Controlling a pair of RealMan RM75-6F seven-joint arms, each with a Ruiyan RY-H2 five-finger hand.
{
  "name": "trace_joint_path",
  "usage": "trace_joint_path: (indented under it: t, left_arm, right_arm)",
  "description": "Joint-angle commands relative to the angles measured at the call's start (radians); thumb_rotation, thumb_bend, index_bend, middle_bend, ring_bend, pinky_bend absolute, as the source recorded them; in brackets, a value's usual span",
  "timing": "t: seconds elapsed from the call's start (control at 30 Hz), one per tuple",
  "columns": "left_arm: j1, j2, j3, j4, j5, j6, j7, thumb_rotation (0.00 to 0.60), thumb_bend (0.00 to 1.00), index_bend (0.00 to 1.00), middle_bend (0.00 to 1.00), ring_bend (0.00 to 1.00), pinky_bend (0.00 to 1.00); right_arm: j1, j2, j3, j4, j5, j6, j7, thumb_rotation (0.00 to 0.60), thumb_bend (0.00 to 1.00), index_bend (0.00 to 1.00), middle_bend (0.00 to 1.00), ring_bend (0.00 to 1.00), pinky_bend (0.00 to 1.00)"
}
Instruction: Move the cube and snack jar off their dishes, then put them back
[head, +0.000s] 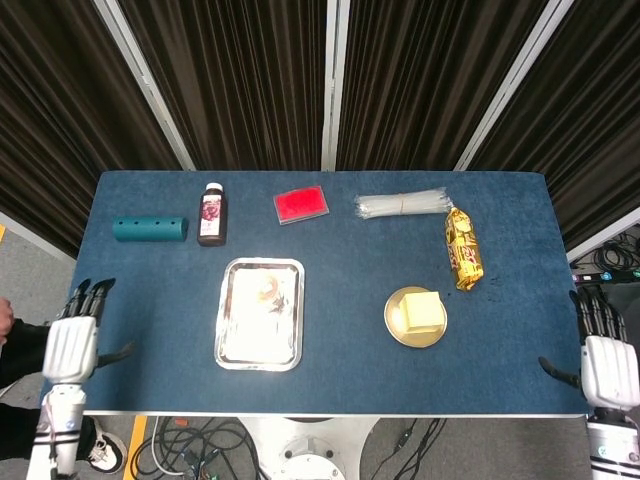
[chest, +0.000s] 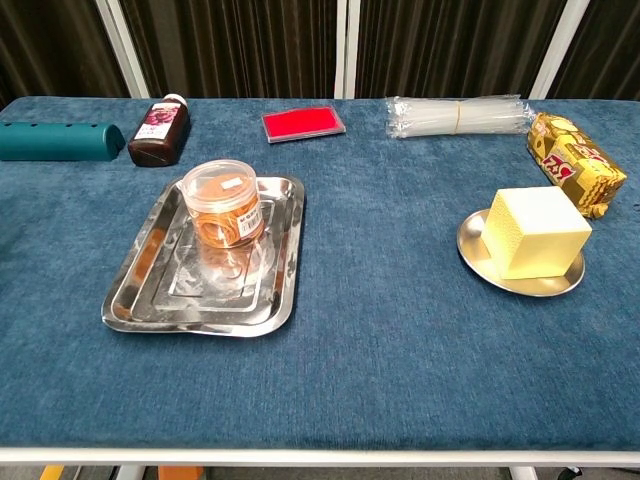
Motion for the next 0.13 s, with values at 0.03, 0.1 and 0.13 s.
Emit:
trace_joint_path:
  t: [0.03,0.1,0.13]
  left_arm:
    - [0.037,0.008,0.012,0.024,0.011,0.017,-0.022,0.600,0.06,0.09,0.12,0.01,0.18]
    - [0.048,0.006,0.008,0.042,0.023,0.020,-0.027,0.600,0.06,0.09,0.11,0.01,0.17]
    - [0.051,0.005,0.005,0.047,0.026,0.019,-0.029,0.600,0.06,0.09,0.11,0.01,0.17]
  right_arm:
    - [-0.005,-0.001,-0.006,0.000,-0.008,-0.002,0.000,0.600,0.00,0.00,0.00,0.00,0.00]
    - [-0.004,-0.005,-0.008,-0.002,-0.014,-0.010,0.005,0.600,0.00,0.00,0.00,0.00,0.00]
    - [-0.002,-0.008,-0.008,-0.003,-0.016,-0.015,0.006,0.600,0.00,0.00,0.00,0.00,0.00]
